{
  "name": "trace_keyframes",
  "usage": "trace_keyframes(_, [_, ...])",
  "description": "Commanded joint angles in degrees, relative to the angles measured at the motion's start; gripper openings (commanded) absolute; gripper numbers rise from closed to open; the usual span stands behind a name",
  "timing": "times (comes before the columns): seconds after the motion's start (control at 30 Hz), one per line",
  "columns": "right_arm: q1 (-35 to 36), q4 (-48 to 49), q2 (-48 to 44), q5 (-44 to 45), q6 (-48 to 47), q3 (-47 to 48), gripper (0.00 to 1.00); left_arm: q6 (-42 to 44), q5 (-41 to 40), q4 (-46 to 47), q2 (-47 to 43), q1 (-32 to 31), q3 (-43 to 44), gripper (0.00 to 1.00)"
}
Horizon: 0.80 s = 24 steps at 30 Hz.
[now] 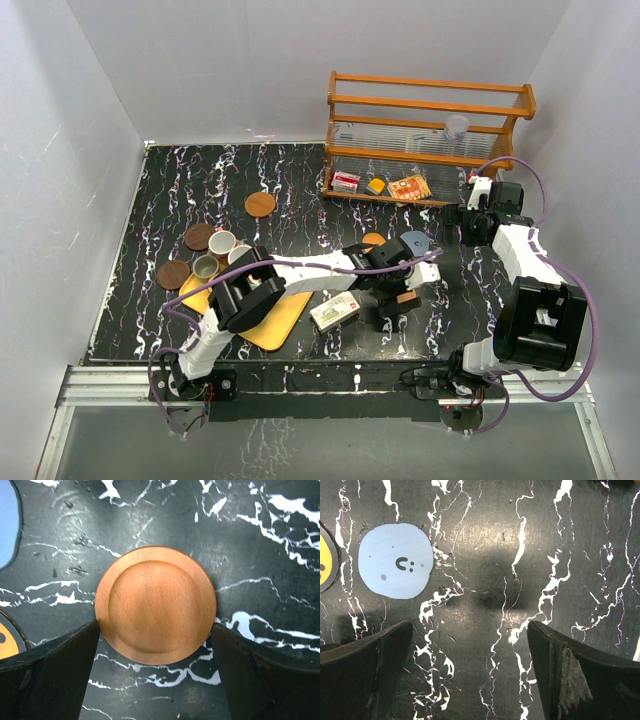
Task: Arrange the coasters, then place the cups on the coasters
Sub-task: Move the coaster to the center of the board.
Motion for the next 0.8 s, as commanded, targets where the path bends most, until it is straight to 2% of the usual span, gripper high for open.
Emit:
trace_keyframes(0.0, [-0.3,1.3,-1.2,-0.6,-0.5,2.5,0.98,-0.2,-2.0,-2.9,4.3,0.0,2.4,0.88])
trace_keyframes(0.37, [-0.7,2.3,-0.4,7.0,1.1,2.5,0.98,0.9,-2.2,-0.1,8.3,1.3,5.7,0.84])
trace_keyframes(0.77, [-1.0,2.4,-0.4,7.2,1.2,2.6,0.98,0.0,-1.9,0.8,11.0,2.6,8.3,0.82])
